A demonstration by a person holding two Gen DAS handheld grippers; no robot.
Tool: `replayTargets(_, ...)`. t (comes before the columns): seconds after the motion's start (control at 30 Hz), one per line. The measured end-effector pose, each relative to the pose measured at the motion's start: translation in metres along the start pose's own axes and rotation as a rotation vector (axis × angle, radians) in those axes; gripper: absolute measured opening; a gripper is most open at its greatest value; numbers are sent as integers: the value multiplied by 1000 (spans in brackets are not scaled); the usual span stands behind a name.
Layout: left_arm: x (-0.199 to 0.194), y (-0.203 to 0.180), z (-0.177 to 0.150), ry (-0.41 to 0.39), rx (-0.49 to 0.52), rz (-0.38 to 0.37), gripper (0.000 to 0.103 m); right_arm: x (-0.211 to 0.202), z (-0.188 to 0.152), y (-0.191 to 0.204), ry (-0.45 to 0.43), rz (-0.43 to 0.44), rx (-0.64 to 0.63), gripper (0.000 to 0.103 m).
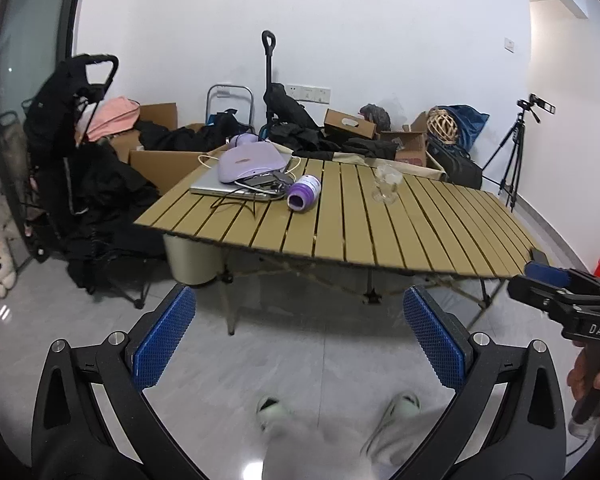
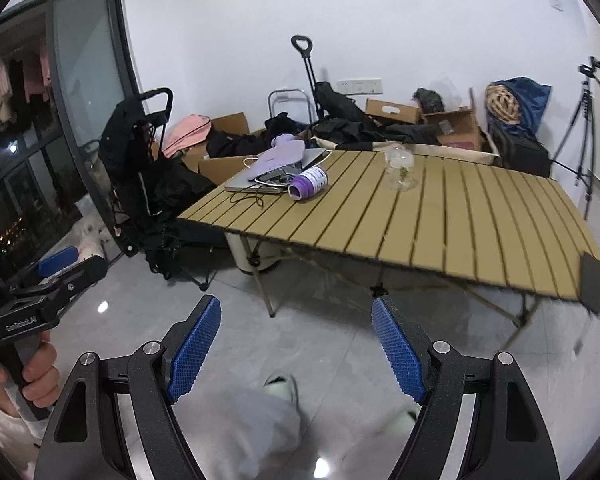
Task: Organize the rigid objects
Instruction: 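Reach the right gripper to the lying purple bottle and grasp it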
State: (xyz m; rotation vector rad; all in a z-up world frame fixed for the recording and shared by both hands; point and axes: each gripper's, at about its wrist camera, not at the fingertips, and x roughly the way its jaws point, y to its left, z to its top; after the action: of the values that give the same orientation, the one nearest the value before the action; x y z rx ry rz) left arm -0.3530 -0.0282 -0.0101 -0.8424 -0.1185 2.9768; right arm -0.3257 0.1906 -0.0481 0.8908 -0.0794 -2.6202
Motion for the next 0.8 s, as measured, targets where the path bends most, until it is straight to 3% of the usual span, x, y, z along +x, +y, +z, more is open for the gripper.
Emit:
replayTargets(0.13,64,14,30,10,-25,23,103,73,47,-22,44,76,27,83)
replayTargets(0.3,140,34,59,-9,-43,121,103,183,104,-40,70,164,43,83)
replayTargets(0.4,179,45,72,-13,-54,151,103,259,128,-42,96,163,38,83)
replayTargets(0.6,246,66,94,18,-86,136,103,395,160,-41,151,127,105,83)
replayTargets(0.8,284,82,101,43,-100,169,103,461,172,-47,193,74,204,83)
